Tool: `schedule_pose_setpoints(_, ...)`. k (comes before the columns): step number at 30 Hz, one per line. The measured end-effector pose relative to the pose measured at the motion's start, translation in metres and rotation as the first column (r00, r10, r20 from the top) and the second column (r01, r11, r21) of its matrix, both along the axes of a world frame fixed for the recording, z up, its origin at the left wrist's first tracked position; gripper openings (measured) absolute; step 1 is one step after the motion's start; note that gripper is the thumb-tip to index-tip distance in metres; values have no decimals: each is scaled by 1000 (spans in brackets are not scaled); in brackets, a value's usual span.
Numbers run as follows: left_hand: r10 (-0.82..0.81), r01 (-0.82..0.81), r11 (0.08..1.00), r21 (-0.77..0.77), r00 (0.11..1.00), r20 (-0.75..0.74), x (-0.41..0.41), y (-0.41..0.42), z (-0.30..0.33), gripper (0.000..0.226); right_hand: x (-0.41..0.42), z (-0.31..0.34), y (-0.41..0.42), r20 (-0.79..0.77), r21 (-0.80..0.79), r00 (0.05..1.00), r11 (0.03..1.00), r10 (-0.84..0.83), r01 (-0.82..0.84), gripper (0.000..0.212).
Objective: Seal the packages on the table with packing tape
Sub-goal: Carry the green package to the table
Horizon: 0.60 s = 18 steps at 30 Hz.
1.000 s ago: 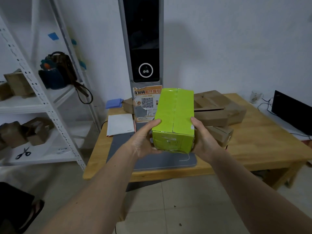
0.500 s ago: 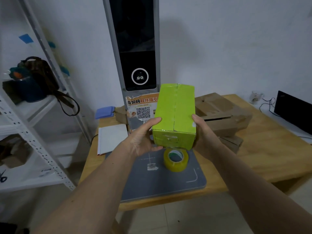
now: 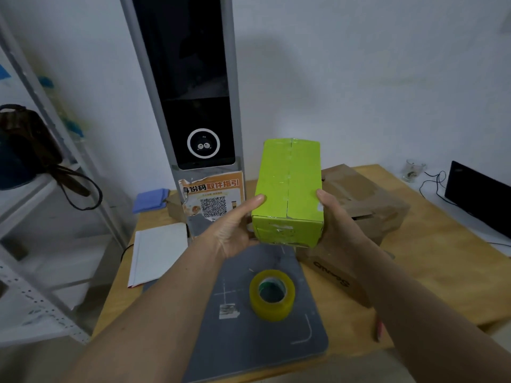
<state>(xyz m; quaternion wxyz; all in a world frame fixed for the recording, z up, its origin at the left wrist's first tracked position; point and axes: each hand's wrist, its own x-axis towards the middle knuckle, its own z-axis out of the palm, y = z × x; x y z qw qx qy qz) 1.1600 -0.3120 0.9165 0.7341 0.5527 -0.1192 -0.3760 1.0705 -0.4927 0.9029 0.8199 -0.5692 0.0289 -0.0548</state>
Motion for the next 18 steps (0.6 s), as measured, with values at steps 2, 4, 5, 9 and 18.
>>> schedule_pose_setpoints(2,8,-8,1000,-3,1000,-2,9,-18,3,99,10,5,-18,-29,-85,998,995,-63,61,72)
schedule_pose_setpoints(4,12,-12,1000,-12,1000,-17,20,-34,5,98,19,7,-37,-51,-122,997,991,-64,57,73)
schedule_pose_setpoints(5,10,-11,1000,-17,1000,-24,26,-41,5,98,24,7,-46,-25,-135,998,990,-50,46,71)
schedule_pose_setpoints(9,-11,10,999,-34,1000,-29,45,-66,2,95,39,11,-73,0,-162,1000,987,-12,12,68)
schedule_pose_setpoints(18,-57,57,998,-13,998,16,75,-97,0,106,65,4,-103,-49,-149,997,988,-51,44,70)
